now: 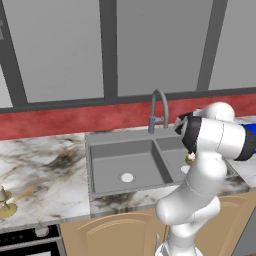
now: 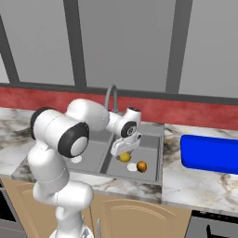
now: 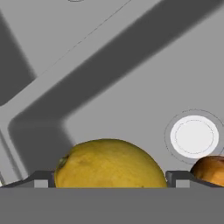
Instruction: Pick up all produce items and place them in the sink. Turn on the sink faucet to wash them. Then turn the sink off and put them in the tray.
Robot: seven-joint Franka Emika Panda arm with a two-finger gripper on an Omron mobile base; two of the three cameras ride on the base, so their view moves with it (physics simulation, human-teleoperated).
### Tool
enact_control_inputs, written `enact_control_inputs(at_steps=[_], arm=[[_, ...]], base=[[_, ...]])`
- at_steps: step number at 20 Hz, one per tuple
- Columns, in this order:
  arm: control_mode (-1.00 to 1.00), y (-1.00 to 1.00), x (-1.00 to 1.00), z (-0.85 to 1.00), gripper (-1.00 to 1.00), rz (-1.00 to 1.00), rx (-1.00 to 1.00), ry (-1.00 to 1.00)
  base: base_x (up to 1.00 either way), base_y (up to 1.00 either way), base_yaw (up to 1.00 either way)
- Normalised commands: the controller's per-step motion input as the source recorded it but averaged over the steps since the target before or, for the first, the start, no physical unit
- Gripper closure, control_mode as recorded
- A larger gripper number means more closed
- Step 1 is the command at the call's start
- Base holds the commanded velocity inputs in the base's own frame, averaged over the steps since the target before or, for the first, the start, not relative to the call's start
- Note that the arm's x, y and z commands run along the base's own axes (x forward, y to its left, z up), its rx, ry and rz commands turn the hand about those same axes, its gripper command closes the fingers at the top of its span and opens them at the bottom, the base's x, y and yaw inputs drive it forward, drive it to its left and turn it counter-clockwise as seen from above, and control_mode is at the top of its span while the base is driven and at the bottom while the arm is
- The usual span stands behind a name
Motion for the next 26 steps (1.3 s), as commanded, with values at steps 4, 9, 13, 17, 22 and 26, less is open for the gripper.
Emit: enact_control_inputs(at_steps=[4,9,13,17,22,26], arm=[[-1.0,0.02,0.24,-0.41,1.0,0.0,0.0,0.0],[-1.0,0.05,0.21,-0.46,1.0,0.0,0.0,0.0],[-1.0,0.06,0.23,-0.34,1.0,0.0,0.0,0.0],[-1.0,0.0,0.28,-0.24,1.0,0.0,0.0,0.0],[-1.0,0.0,0.29,-0.29,1.0,0.0,0.0,-0.01],[-1.0,0.0,0.22,-0.18,-1.0,0.0,0.0,-0.03]], base=[[0.0,0.0,0.0],[0.0,0.0,0.0],[0.0,0.0,0.0],[0.0,0.0,0.0],[0.0,0.0,0.0],[0.0,0.0,0.0]])
